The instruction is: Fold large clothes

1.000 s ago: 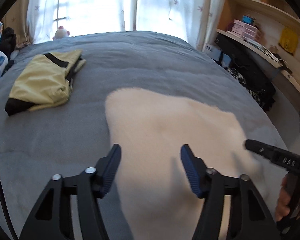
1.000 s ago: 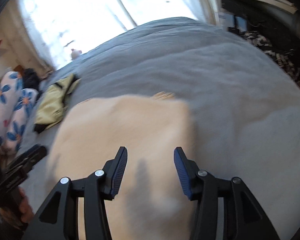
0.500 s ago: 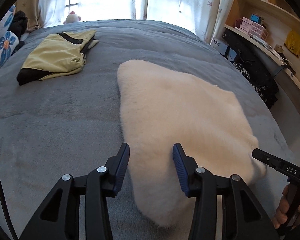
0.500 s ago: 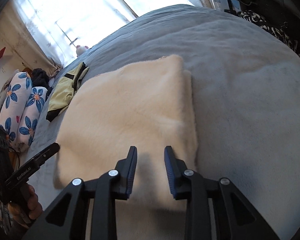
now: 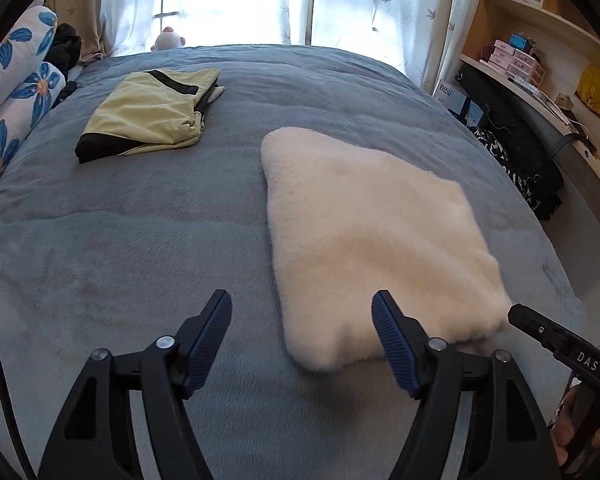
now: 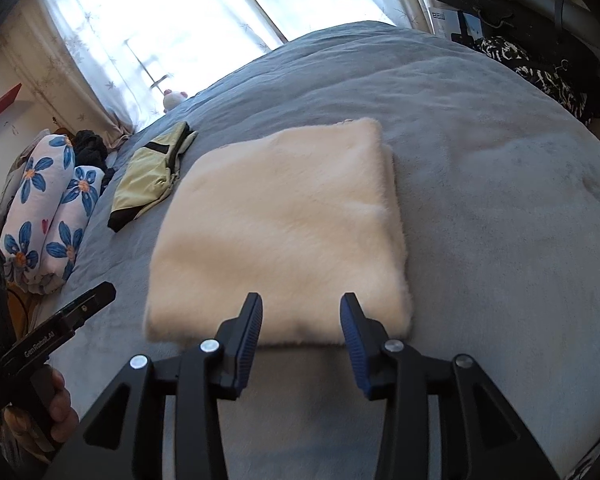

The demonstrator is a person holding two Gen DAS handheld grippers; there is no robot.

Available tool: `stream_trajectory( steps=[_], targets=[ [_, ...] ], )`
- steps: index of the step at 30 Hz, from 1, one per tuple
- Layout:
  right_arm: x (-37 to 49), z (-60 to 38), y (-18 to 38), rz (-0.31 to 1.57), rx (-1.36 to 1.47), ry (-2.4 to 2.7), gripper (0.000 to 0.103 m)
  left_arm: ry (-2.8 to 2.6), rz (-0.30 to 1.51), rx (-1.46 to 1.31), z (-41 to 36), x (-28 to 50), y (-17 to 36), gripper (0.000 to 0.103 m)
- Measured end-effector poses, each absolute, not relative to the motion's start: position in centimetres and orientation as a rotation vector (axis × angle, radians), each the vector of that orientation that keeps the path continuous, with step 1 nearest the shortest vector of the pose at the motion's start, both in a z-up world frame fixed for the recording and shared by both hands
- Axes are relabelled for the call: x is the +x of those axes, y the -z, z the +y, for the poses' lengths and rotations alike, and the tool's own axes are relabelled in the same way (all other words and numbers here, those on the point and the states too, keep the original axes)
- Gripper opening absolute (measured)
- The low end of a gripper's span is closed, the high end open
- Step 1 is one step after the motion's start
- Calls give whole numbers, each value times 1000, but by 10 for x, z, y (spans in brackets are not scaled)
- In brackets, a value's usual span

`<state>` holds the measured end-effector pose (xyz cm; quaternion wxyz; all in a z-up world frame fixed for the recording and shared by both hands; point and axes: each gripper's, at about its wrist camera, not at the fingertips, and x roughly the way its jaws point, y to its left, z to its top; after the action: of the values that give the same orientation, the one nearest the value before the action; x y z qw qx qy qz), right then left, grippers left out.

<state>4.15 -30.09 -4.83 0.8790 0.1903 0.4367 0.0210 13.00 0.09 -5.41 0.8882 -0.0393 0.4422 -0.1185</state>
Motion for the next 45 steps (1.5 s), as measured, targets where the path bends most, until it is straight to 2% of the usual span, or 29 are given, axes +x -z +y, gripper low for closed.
stream_trajectory(
  steps=[15,19,23,25,36,45],
  targets=[
    [14,-282,37,912,358,-61,43,266,911,-39,-2,98,41,75],
    [16,-281,37,912,329,-47,52,270,915,-41,-3,98,40,75],
    [24,-285,34,915,284,-18,58,312,930,-63,-4,102,41,83],
    [30,-291,35,930,287,16,67,329,941,-70,-7,104,41,83],
    [64,-330,34,968,351,43,67,299,984,-91,-1,134,45,83],
    [93,-371,53,1020,490,48,67,355,1086,-251,10,177,80,83]
  ],
)
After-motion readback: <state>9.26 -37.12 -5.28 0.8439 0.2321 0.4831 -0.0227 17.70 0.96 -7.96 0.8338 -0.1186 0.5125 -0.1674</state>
